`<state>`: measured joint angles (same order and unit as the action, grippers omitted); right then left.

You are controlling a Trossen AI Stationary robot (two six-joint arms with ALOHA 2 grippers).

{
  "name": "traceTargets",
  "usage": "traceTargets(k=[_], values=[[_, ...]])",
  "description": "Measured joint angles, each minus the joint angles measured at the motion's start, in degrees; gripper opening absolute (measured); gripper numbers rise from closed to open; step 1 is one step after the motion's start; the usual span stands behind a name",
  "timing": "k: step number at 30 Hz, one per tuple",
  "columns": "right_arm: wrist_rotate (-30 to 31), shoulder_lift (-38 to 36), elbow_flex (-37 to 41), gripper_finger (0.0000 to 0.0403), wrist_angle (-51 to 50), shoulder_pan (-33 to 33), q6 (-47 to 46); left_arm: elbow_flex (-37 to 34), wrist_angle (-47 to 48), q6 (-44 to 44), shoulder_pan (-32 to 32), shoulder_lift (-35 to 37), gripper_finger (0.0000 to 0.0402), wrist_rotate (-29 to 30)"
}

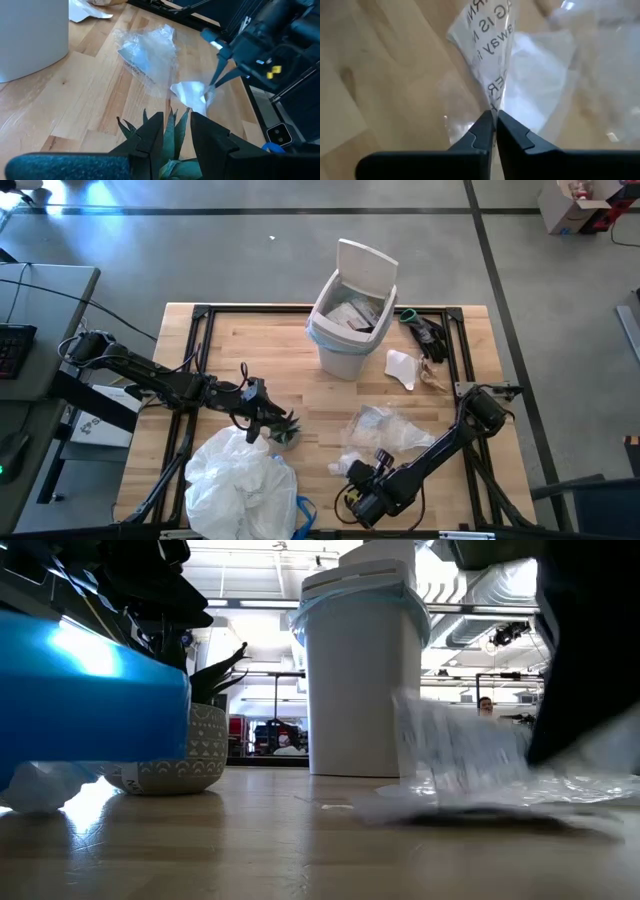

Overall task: Place trash/remove bag and relplace
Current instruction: Put the transparent plastic into the trash bin

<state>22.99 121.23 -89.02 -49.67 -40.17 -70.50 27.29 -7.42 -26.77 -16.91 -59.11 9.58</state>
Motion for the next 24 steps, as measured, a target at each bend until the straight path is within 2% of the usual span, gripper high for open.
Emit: traceTargets(k=[11, 19, 24], values=[[11.6, 0.0, -19.8, 0.0, -21.2, 0.7, 6.7, 0.0, -0.2, 0.0, 0.0, 0.0, 0.008, 0.0], [23.5, 0.0, -36.1, 0.0, -40.6, 4.3, 9.1, 0.0, -0.2, 0.5, 0.0, 0.0, 0.008, 0.0], [28.1, -0.8, -45.6, 0.0, -40.0, 9.4, 22.5, 0.0, -0.3, 0.5, 0.0, 0.0, 0.008, 0.0]])
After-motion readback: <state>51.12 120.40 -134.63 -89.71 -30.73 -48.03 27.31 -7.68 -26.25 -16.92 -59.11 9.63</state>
